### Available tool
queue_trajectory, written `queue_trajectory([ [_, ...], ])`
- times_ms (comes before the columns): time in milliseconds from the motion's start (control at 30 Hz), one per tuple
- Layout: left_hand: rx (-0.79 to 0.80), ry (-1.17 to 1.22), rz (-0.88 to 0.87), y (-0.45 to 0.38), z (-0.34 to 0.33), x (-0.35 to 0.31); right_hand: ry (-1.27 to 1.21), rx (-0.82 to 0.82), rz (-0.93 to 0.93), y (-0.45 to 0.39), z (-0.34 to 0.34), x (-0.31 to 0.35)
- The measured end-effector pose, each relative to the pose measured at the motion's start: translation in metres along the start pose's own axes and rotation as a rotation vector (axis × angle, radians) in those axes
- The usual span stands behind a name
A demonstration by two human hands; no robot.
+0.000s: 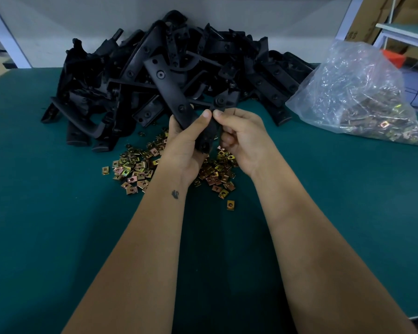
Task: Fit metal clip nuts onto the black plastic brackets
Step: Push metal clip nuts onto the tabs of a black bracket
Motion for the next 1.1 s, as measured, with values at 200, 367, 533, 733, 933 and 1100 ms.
queue_trajectory([
  [200, -0.129, 0.215, 0.010, 0.000, 0.018, -0.003, 0.170, -0.270, 0.111, -0.001, 0.035, 0.016],
  [367, -0.184, 0.365, 0.008, 0.000, 0.028, -0.006, 0.738, -0.488, -0.010, 0.002, 0.075, 0.003],
  [533, -0.154, 0.314, 0.028, -0.001, 0.022, -0.005, 1.254, -0.355, 0.096, -0.007, 0.048, 0.004],
  [733, -0.141, 0.311, 0.038, -0.002, 0.020, -0.002, 1.512, -0.070, 0.264, -0.010, 0.000, -0.011],
  [933, -0.140, 0.300, 0.052, -0.002, 0.019, -0.001, 1.415, -0.084, 0.354, -0.008, -0.005, -0.002],
  [1100, -0.148, 0.260, 0.035, -0.003, 0.021, -0.003, 0.724, -0.235, 0.365, 0.001, 0.013, 0.019],
])
Point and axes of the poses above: each hand's wrist, its own y-axis away from the middle knuckle, its own z-axis out of the back of the hand, x = y × z, the point moved 10 cm from there along -y, towards the middle knuckle
